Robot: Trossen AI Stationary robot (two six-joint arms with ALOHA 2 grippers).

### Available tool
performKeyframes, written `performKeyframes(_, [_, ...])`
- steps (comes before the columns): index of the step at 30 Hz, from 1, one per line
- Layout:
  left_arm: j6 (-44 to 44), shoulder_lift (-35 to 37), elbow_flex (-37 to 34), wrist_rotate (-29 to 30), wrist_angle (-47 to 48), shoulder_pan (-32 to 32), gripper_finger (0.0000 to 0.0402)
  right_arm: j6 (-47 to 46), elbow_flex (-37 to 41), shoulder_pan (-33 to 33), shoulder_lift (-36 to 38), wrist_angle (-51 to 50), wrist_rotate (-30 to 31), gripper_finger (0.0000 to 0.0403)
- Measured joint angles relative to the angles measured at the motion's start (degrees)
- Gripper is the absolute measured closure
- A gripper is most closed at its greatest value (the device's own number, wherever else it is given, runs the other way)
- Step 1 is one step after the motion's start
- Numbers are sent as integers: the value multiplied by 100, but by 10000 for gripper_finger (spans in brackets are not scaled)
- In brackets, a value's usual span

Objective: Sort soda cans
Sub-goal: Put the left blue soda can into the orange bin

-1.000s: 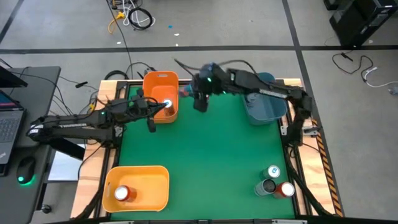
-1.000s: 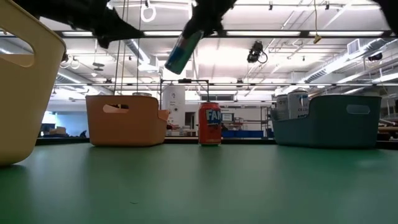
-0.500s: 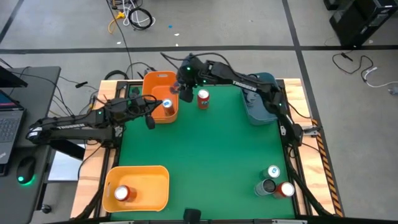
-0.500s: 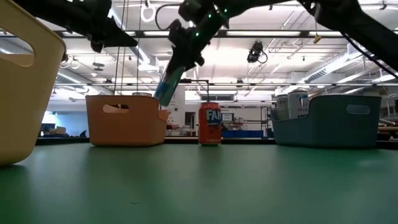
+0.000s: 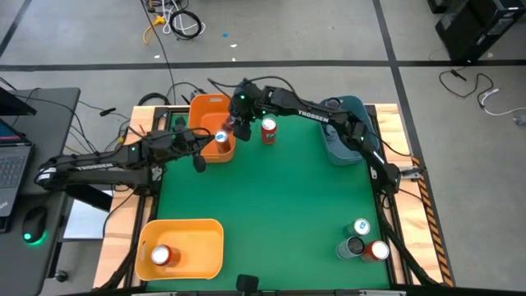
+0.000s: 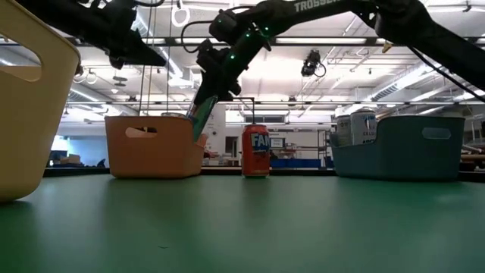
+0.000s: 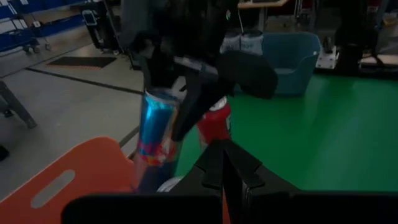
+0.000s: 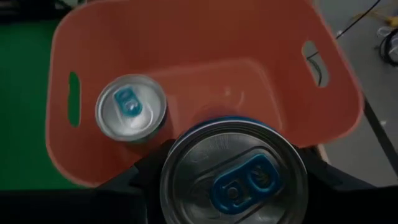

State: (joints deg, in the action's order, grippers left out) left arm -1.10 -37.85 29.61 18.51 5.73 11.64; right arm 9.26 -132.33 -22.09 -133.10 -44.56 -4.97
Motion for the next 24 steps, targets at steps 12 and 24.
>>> performKeyframes(12, [55,-2,0,30,49,0,401,-172,-2,1,0,66,-336,180])
performKeyframes(24, [137,-59,-3,30,65,0,401,-307,-2,0,0,-41,-374,180])
